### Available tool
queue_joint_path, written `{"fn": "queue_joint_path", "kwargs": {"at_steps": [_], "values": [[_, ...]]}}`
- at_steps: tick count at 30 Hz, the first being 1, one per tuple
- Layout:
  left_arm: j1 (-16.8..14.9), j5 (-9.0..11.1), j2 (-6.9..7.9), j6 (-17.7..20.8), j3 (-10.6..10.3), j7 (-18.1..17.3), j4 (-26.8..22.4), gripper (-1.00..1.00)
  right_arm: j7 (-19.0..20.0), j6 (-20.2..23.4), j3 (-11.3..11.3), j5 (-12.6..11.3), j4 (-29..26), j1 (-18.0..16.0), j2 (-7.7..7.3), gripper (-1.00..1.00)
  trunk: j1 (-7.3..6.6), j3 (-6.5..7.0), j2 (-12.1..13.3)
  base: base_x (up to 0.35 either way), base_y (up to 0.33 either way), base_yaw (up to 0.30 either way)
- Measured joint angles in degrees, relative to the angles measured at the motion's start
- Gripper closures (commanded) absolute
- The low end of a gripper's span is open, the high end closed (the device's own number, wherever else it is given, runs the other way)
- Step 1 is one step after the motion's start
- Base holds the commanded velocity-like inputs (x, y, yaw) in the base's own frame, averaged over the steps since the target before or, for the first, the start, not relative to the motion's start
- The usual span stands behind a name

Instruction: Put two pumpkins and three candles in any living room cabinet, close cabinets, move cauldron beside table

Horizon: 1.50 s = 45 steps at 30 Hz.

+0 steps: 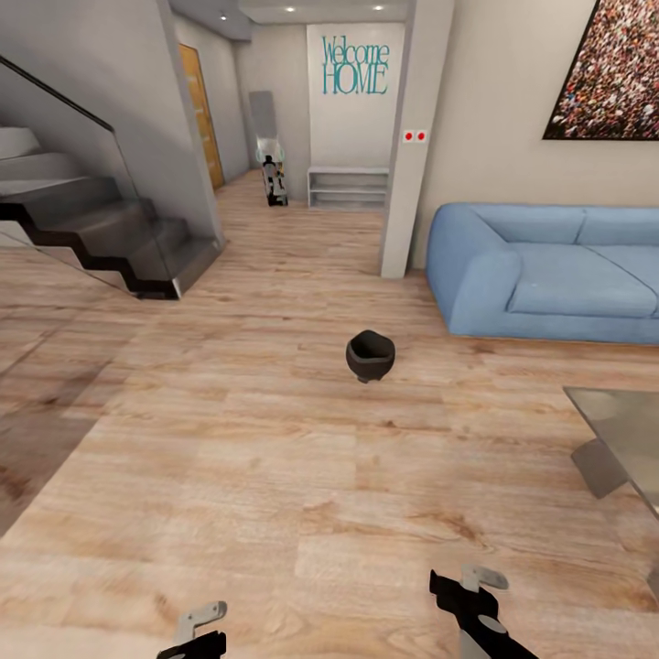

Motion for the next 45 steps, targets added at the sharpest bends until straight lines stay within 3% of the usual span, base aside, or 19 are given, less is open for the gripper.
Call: {"fn": "queue_joint_path", "kwargs": {"at_steps": [18, 25, 45], "values": [[-0.02, 0.0, 0.0, 0.0, 0.0, 0.0, 0.02, -1.0, 0.0, -0.01, 0.0, -0.08, 0.23, -0.07, 0.07, -1.0, 0.0, 0.0, 0.0, 0.308, 0.0, 0.0], [0.01, -0.12, -1.2, 0.0, -0.01, -0.02, -0.07, -1.0, 0.0, -0.03, 0.0, -0.08, 0.23, -0.06, 0.07, -1.0, 0.0, 0.0, 0.0, 0.304, 0.0, 0.0], [-0.03, 0.01, -1.3, 0.0, -0.07, -0.01, -0.08, -1.0, 0.0, -0.1, 0.0, -0.09, 0.32, -0.07, 0.09, -1.0, 0.0, 0.0, 0.0, 0.297, 0.0, 0.0]]}}
